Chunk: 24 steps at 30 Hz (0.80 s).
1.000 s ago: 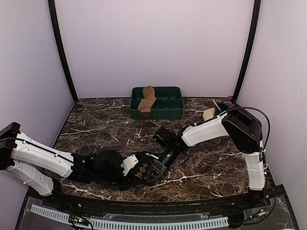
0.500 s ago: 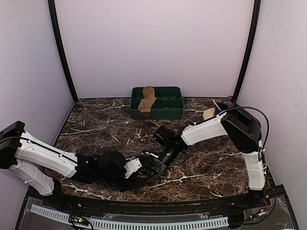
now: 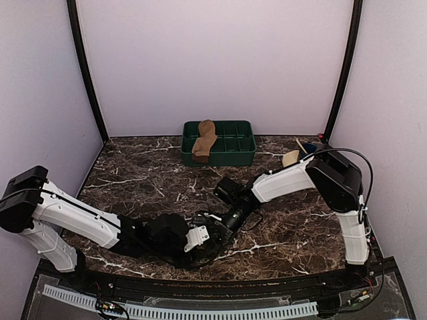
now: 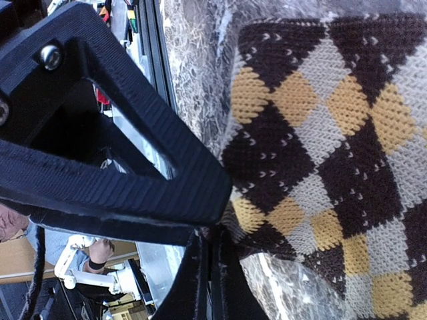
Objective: Roll the socks
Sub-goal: Place the sock at the center of the board.
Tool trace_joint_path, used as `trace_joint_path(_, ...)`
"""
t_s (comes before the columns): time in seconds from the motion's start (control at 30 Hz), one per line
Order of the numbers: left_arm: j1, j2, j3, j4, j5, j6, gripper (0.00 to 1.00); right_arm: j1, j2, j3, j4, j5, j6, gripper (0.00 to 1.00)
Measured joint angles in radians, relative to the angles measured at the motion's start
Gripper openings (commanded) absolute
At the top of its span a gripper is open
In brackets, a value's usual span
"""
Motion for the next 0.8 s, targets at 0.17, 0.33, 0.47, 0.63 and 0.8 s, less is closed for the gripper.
trace_joint_path(0.17, -0.001, 0.016, 0.002, -0.003, -0.011, 0.019, 0.34, -0.003, 0.0, 0.0, -0.002, 0.0, -0.004, 0.0)
trace_joint_path(0.33, -0.001, 0.019, 0.002, -0.005, -0.02, 0.031, 0.3, -0.005, 0.0, 0.0, -0.003, 0.0, -0.006, 0.0)
trace_joint_path(0.47, -0.001, 0.027, 0.002, -0.006, -0.031, 0.037, 0.23, -0.006, 0.0, 0.0, -0.003, 0.0, -0.006, 0.0)
trace_joint_path(0.63, -0.001, 0.039, 0.002, -0.008, -0.04, 0.046, 0.14, -0.006, 0.0, 0.0, -0.003, 0.0, -0.006, 0.0)
trace_joint_path(0.8, -0.001, 0.045, 0.002, -0.008, -0.045, 0.052, 0.06, -0.006, 0.0, 0.0, -0.005, 0.0, -0.007, 0.0)
